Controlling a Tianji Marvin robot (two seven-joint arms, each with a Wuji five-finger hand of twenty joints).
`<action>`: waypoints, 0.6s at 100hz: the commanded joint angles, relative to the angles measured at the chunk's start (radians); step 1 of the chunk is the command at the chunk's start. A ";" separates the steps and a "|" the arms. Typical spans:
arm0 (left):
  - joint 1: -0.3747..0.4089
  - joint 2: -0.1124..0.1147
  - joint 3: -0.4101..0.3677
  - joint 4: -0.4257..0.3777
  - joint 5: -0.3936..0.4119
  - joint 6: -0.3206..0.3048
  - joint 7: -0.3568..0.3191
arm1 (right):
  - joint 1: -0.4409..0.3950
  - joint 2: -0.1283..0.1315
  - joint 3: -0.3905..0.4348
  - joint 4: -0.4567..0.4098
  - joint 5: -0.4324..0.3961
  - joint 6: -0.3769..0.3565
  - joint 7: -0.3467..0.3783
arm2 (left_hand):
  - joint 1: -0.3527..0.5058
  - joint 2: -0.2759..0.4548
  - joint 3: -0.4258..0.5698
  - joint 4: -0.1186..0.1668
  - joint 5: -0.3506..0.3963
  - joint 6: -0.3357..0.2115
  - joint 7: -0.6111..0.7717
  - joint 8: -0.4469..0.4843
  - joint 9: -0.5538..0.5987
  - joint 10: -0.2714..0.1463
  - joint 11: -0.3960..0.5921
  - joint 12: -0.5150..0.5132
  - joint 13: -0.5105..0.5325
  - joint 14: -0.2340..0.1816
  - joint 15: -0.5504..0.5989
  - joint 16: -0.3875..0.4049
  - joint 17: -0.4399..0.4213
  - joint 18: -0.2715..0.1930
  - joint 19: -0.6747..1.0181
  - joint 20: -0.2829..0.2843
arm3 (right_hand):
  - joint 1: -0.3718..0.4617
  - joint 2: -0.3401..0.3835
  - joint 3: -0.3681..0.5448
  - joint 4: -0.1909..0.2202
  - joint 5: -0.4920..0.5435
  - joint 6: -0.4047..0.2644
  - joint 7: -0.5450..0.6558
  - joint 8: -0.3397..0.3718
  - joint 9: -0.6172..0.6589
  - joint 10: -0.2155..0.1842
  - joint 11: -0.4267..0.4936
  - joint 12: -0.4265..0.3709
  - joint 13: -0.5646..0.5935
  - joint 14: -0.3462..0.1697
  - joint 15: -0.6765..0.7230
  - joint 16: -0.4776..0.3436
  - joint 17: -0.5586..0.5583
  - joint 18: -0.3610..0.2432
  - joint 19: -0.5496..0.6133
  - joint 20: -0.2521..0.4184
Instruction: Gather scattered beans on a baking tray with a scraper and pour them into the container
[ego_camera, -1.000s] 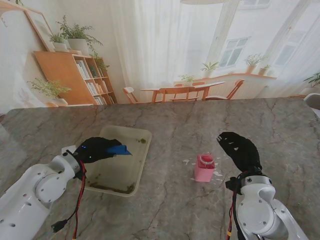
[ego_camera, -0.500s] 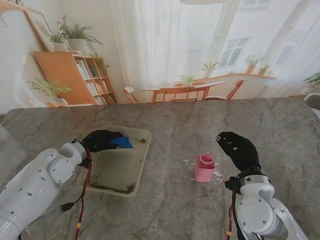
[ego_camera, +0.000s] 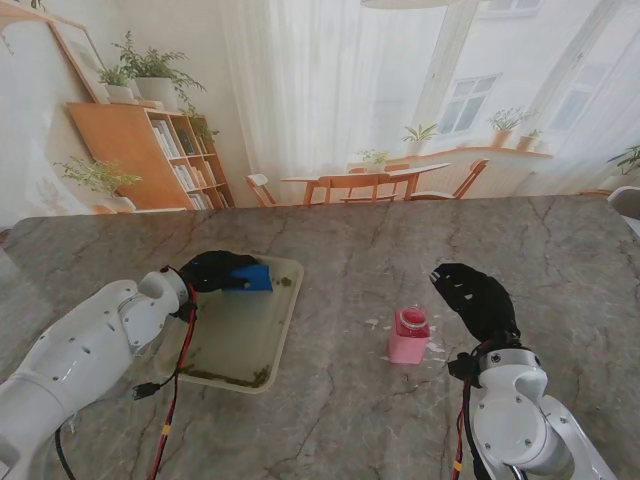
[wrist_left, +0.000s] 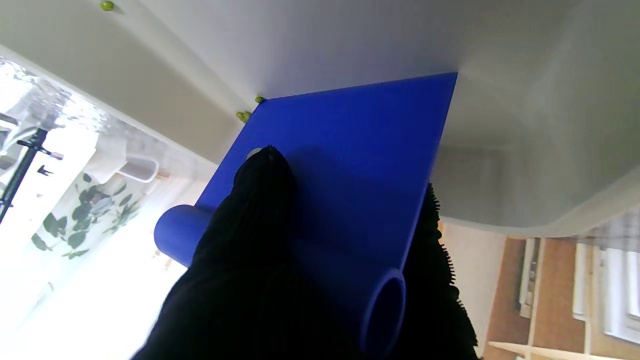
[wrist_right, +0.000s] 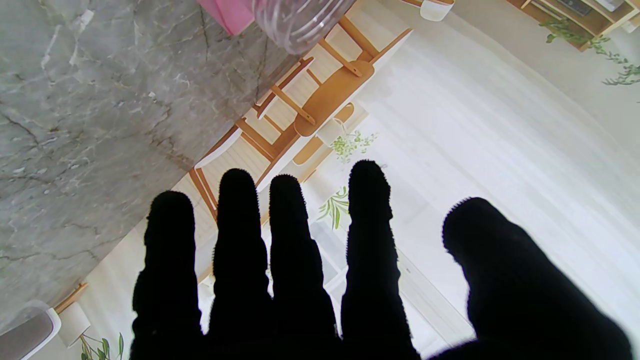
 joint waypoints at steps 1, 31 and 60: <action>-0.006 -0.017 0.016 0.020 -0.001 -0.022 -0.003 | -0.001 -0.001 -0.002 0.002 0.004 -0.004 0.014 | 0.086 0.106 0.123 -0.070 0.002 -0.002 -0.003 0.004 -0.001 -0.004 0.010 0.013 0.004 -0.031 0.041 0.015 -0.017 0.011 0.027 0.030 | -0.006 0.018 -0.023 0.017 0.028 -0.033 0.009 0.011 0.014 -0.021 -0.006 0.013 0.008 -0.016 -0.013 0.012 -0.015 0.015 -0.008 0.016; 0.040 -0.003 -0.002 -0.008 0.006 -0.071 -0.027 | -0.005 -0.003 0.001 0.000 0.005 -0.001 0.006 | 0.086 0.093 0.132 -0.072 0.011 -0.032 0.016 0.017 0.008 -0.017 -0.009 0.006 0.003 -0.026 0.011 -0.016 -0.021 0.018 0.011 0.022 | -0.006 0.018 -0.022 0.017 0.028 -0.034 0.009 0.011 0.014 -0.020 -0.006 0.013 0.008 -0.015 -0.013 0.012 -0.015 0.015 -0.008 0.017; 0.110 0.013 -0.067 -0.085 0.036 -0.022 -0.057 | -0.004 -0.002 0.001 0.001 0.005 -0.004 0.011 | 0.086 0.091 0.110 -0.075 0.031 0.054 -0.028 -0.023 0.051 0.028 0.074 0.058 0.041 -0.011 0.131 0.051 0.006 0.043 0.087 0.067 | -0.006 0.019 -0.023 0.018 0.027 -0.033 0.009 0.010 0.015 -0.021 -0.005 0.014 0.008 -0.015 -0.012 0.012 -0.015 0.014 -0.008 0.017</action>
